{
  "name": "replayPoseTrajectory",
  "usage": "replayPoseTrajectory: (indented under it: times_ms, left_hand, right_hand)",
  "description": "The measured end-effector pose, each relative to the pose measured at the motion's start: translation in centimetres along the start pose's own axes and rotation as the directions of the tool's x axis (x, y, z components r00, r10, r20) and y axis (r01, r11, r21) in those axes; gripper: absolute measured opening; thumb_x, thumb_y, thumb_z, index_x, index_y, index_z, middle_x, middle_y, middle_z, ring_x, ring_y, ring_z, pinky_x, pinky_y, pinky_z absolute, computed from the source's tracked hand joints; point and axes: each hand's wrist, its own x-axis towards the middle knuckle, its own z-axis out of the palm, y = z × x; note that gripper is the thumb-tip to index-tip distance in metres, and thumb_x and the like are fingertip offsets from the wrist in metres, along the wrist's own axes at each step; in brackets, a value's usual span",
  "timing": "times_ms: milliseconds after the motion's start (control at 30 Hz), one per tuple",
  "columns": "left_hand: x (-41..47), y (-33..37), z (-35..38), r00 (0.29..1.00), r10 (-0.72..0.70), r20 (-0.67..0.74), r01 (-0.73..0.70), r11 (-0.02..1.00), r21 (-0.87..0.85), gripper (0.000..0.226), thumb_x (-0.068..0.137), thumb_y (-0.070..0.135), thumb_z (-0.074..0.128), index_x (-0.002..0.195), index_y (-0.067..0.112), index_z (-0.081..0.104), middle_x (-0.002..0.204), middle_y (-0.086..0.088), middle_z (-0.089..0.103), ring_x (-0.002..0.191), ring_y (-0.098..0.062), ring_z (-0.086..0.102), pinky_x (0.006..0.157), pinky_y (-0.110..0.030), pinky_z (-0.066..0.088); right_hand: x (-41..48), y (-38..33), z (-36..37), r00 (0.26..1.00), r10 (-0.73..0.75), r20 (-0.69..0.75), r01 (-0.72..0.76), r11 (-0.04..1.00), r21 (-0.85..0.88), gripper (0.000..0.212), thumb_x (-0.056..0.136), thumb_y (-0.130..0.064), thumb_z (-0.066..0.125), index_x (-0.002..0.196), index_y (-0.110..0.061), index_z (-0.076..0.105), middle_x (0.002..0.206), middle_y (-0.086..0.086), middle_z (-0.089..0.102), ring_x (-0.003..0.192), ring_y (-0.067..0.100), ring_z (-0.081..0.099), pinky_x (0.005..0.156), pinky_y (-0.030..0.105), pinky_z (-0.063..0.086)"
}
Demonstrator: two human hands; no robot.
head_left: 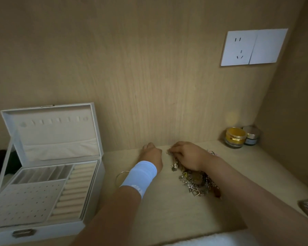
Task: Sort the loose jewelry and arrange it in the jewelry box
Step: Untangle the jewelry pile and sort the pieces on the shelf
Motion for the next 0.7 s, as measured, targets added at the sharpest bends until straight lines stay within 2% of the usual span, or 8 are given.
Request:
replayPoseTrajectory:
  times_ms: [100,200,233,300,400,533,633,700]
  left_hand:
    - [0.1,0.7,0.5,0.997,0.079,0.008,-0.079,0.996,-0.049,0.052,0.093,0.0,0.041,0.14,0.019,0.054,0.134,-0.013,0.04,0.129,-0.032,0.037,0.106,-0.03,0.036]
    - [-0.6,1.7,1.0,0.985,0.17,-0.016,-0.171,0.975,-0.14,0.063,0.091,-0.006,0.039,0.144,0.028,0.049,0.132,-0.011,0.045,0.128,-0.027,0.038,0.108,-0.028,0.034]
    - [-0.8,1.9,1.2,0.983,0.176,-0.048,-0.182,0.965,-0.187,0.064,0.091,-0.007,0.039,0.145,0.027,0.047,0.134,-0.01,0.045,0.13,-0.025,0.038,0.11,-0.027,0.032]
    - [-0.9,1.8,1.1,0.984,0.139,-0.11,-0.16,0.963,-0.218,0.063,0.092,-0.006,0.04,0.15,0.019,0.039,0.146,-0.007,0.038,0.137,-0.023,0.031,0.115,-0.025,0.024]
    - [-0.9,2.1,1.0,0.988,0.131,-0.077,-0.144,0.971,-0.189,0.062,0.095,-0.003,0.038,0.154,0.014,0.028,0.155,-0.007,0.034,0.143,-0.024,0.025,0.116,-0.028,0.019]
    - [-1.3,3.1,1.2,0.98,0.181,-0.079,-0.197,0.93,-0.31,0.053,0.098,0.0,0.039,0.148,0.017,0.041,0.148,-0.002,0.049,0.136,-0.018,0.043,0.113,-0.022,0.026]
    - [-0.6,3.8,0.8,0.974,0.184,-0.134,-0.217,0.929,-0.298,0.051,0.1,0.005,0.039,0.149,0.017,0.039,0.154,-0.001,0.038,0.142,-0.019,0.034,0.116,-0.022,0.019]
    - [0.3,4.3,0.3,0.982,0.166,-0.094,-0.186,0.942,-0.279,0.051,0.103,0.011,0.037,0.153,0.016,0.031,0.159,-0.003,0.03,0.143,-0.021,0.03,0.114,-0.023,0.021]
  right_hand:
    - [-1.1,0.3,-0.6,1.0,-0.021,-0.004,0.021,1.0,0.023,0.038,0.097,-0.009,0.048,0.128,-0.017,0.069,0.134,0.001,0.064,0.124,0.017,0.057,0.108,0.023,0.038]
    - [-2.7,0.7,-2.1,0.996,0.061,-0.065,-0.049,0.984,0.171,0.041,0.094,-0.003,0.05,0.123,-0.021,0.072,0.127,-0.006,0.069,0.119,0.008,0.061,0.095,0.003,0.035]
    - [-3.4,1.1,-2.7,0.988,0.102,-0.114,-0.072,0.968,0.24,0.041,0.094,-0.001,0.051,0.122,-0.022,0.072,0.125,-0.007,0.07,0.117,0.006,0.061,0.095,0.003,0.036]
    - [-4.1,1.9,-3.8,0.961,0.191,-0.202,-0.108,0.927,0.359,0.039,0.096,0.0,0.052,0.121,-0.021,0.072,0.124,-0.006,0.07,0.117,0.007,0.061,0.102,0.017,0.042]
    - [-4.9,3.4,-5.2,0.912,0.298,-0.28,-0.159,0.889,0.429,0.033,0.099,-0.002,0.052,0.117,-0.02,0.074,0.117,-0.005,0.071,0.11,0.01,0.065,0.101,0.031,0.05]
    - [-5.3,5.1,-5.8,0.883,0.375,-0.283,-0.234,0.873,0.428,0.024,0.098,-0.009,0.058,0.11,-0.019,0.076,0.106,-0.005,0.074,0.101,0.014,0.068,0.092,0.03,0.053]
    - [-5.4,5.5,-5.4,0.894,0.358,-0.269,-0.264,0.907,0.329,0.018,0.094,-0.014,0.065,0.103,-0.023,0.078,0.107,-0.008,0.074,0.098,0.008,0.066,0.087,0.024,0.05]
    - [-5.1,5.4,-5.1,0.9,0.355,-0.254,-0.282,0.917,0.282,0.016,0.093,-0.019,0.066,0.1,-0.026,0.079,0.106,-0.01,0.075,0.098,0.009,0.067,0.09,0.029,0.054]
